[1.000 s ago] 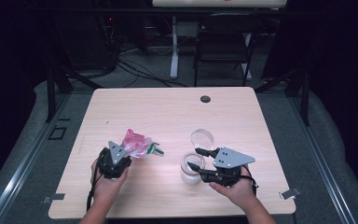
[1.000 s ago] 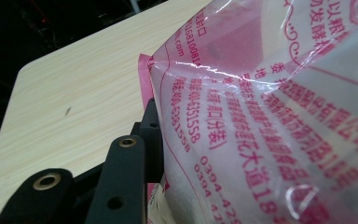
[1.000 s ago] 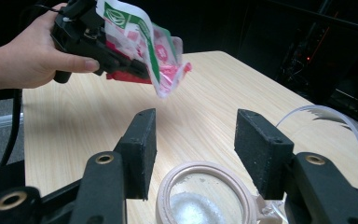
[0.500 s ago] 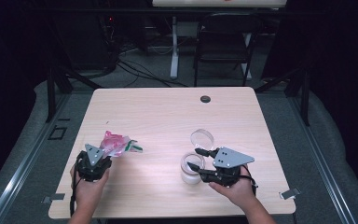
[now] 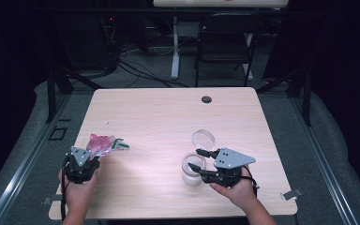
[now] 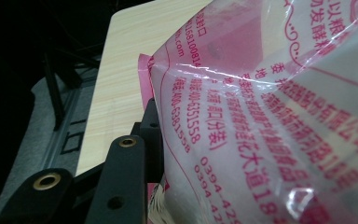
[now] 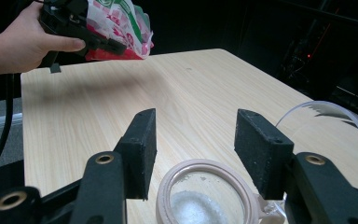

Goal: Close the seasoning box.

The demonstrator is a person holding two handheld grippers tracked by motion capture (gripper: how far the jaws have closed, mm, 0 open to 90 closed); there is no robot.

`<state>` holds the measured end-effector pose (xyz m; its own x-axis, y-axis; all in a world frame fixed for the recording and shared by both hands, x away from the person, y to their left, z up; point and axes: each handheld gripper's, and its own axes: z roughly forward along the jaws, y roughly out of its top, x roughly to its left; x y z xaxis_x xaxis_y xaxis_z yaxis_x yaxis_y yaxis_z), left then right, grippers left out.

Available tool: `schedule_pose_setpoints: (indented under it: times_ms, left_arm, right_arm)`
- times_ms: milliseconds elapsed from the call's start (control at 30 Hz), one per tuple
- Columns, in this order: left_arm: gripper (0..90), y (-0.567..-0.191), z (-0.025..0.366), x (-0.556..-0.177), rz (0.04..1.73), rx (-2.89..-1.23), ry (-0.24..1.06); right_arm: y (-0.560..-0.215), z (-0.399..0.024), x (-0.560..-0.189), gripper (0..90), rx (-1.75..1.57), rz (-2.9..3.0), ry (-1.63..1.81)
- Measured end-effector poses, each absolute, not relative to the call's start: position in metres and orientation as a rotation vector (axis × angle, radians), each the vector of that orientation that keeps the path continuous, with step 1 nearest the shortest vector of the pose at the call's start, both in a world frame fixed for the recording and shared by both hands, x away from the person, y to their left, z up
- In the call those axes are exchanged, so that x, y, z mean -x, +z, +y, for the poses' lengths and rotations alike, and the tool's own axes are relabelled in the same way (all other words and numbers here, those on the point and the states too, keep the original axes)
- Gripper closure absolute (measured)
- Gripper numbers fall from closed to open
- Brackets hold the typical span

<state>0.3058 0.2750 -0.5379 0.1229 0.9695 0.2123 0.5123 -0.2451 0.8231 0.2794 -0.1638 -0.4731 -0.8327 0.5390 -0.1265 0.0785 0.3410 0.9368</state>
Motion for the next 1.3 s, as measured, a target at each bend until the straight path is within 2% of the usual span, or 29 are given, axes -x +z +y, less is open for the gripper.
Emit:
schedule_pose_setpoints:
  times_ms: [600,1067,1300]
  left_arm:
    - [64.9,-0.566,0.282,-0.316,1.531,-1.88,1.015]
    - [63.2,-0.574,0.281,-0.318,1.549,-1.909,0.962]
    - [56.7,-0.575,0.283,-0.317,1.552,-1.911,0.934]
  right_arm:
    - [-0.476,-0.163,-0.28,48.8,-0.548,2.199,1.495]
    - [-0.476,-0.163,-0.281,48.8,-0.549,2.201,1.49]
    - [-0.477,-0.163,-0.281,48.8,-0.553,2.202,1.493]
